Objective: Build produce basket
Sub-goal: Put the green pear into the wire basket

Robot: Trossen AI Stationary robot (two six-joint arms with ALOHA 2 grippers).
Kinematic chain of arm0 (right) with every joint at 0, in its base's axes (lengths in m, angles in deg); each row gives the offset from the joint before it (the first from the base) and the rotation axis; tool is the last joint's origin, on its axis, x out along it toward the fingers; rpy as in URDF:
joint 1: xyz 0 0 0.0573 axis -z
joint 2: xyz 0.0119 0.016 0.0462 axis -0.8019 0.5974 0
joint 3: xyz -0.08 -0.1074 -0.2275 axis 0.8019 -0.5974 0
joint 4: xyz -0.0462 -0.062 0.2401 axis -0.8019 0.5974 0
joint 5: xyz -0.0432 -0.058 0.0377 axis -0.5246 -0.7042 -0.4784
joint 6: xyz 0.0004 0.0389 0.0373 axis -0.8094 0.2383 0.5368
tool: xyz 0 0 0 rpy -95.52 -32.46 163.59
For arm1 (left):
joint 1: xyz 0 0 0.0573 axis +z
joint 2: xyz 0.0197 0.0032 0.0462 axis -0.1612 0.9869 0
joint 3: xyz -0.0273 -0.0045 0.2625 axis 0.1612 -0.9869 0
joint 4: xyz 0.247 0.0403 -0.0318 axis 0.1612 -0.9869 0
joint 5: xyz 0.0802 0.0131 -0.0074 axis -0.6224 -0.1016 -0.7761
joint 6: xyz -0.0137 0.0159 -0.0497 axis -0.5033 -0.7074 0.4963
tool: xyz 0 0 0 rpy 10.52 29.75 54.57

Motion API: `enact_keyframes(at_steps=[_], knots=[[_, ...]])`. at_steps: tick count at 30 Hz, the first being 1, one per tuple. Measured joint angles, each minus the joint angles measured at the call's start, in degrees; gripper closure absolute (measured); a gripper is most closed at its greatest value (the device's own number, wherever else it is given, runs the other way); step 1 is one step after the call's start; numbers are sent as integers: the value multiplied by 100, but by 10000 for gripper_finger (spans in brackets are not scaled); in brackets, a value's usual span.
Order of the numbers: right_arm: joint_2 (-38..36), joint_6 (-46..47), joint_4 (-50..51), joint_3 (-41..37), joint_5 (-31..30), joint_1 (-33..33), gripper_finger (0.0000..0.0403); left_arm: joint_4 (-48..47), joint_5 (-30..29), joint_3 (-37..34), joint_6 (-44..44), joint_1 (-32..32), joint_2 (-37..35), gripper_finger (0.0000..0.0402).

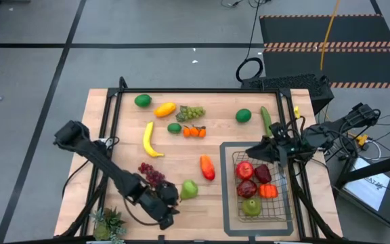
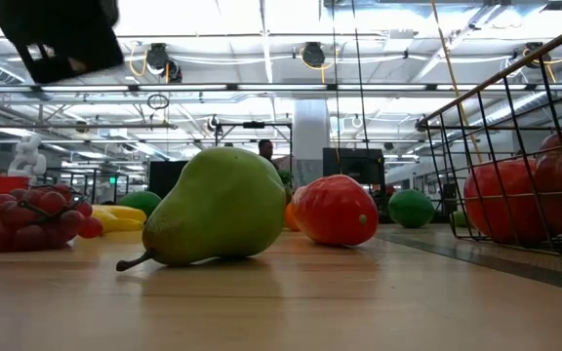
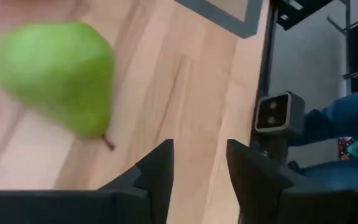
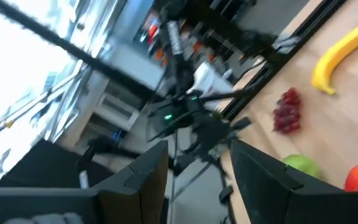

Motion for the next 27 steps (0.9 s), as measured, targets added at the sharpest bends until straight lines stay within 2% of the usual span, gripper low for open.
enact_keyframes(at_steps=[3, 7, 13, 20, 27], knots=[[-1, -247, 1, 0, 446, 0, 232, 350, 48, 2, 130, 38, 397, 272], [-1, -286, -10, 0, 916, -3, 232, 334, 78, 2, 852, 62, 830, 288], [-33, -383, -34, 0, 922, -11, 232, 78, -91, 0, 1514, 143, 1110, 295], [-54, -375, -46, 0, 918, -9, 232, -504, -397, 7, 1278, 257, 1108, 295], [-102, -401, -43, 0, 918, -9, 232, -299, -450, 2, 456, 298, 1193, 295]])
